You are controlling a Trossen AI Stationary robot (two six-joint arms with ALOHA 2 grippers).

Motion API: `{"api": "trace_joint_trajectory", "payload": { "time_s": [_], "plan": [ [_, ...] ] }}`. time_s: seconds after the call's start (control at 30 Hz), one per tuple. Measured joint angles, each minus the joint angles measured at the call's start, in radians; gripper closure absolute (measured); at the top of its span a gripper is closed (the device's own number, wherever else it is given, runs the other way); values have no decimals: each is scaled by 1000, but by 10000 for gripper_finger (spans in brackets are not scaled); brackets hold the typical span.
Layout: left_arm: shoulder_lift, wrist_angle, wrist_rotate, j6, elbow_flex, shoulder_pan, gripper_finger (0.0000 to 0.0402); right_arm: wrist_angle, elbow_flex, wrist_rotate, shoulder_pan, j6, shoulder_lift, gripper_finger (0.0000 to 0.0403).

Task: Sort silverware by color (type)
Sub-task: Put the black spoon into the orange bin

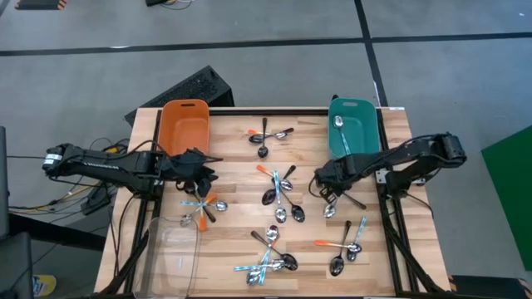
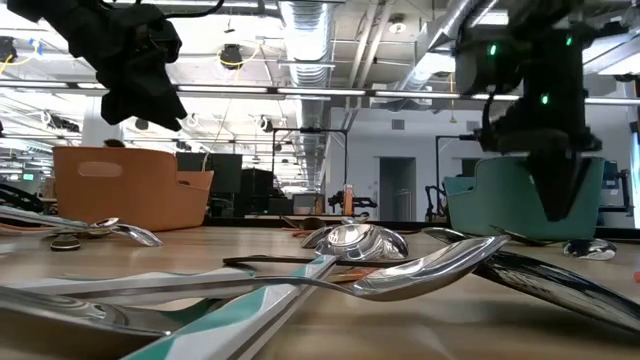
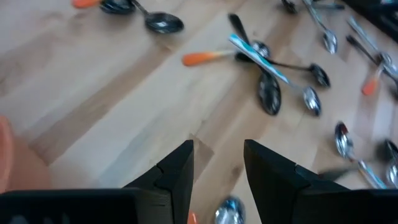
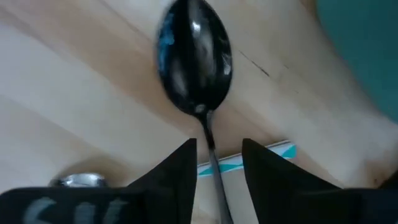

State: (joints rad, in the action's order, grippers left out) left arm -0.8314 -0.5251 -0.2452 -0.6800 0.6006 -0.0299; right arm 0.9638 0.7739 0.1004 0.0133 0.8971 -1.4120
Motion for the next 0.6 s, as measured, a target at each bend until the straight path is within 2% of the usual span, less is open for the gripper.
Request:
{"api": "trace_joint_trajectory", "payload": {
  "time_s": [0.17, 0.37, 0.6],
  "plan": [
    [0, 4, -3, -4, 0, 0, 274, -15, -32, -50, -70, -77, 0, 227],
    [0, 3, -4, -22, 0, 0, 274, -44, -36, -63, -65, -136, 0, 220],
    [0, 5, -26, -32, 0, 0, 274, -52, -64, -75, -32, -123, 0, 231]
  ]
}}
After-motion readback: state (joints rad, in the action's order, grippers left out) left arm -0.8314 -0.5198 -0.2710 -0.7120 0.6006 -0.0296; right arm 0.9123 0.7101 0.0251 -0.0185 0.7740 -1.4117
